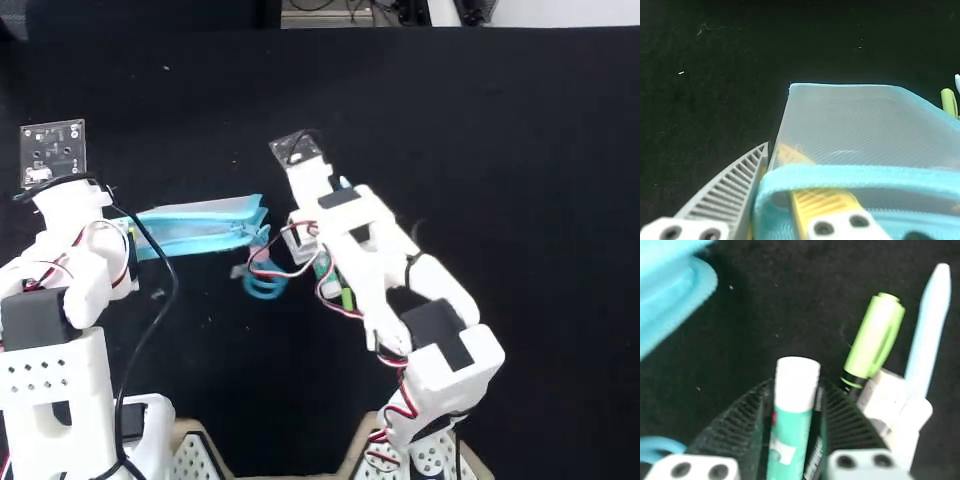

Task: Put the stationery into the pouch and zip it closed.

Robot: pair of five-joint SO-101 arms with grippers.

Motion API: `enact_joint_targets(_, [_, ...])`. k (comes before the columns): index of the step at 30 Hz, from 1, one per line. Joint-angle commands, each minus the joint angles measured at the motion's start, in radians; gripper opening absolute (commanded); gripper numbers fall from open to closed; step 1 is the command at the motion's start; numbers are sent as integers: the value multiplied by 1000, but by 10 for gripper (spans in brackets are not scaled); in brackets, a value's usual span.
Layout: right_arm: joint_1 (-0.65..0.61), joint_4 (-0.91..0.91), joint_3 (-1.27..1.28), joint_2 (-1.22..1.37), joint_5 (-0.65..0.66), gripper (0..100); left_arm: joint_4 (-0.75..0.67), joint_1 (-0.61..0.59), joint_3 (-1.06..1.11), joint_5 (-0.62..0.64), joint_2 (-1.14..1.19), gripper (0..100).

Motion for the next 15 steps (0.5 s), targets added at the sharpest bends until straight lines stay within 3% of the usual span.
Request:
enact_joint_targets(1, [89, 84, -68, -104, -8, 21, -2, -10, 30, -8, 3, 30])
enact_joint_targets(8, [336, 290, -68, -414, 8, 11, -2, -8, 30, -8, 3, 30])
enact_joint_targets(15, [626, 304, -73, -332, 235, 11, -2, -8, 30, -9, 3, 30])
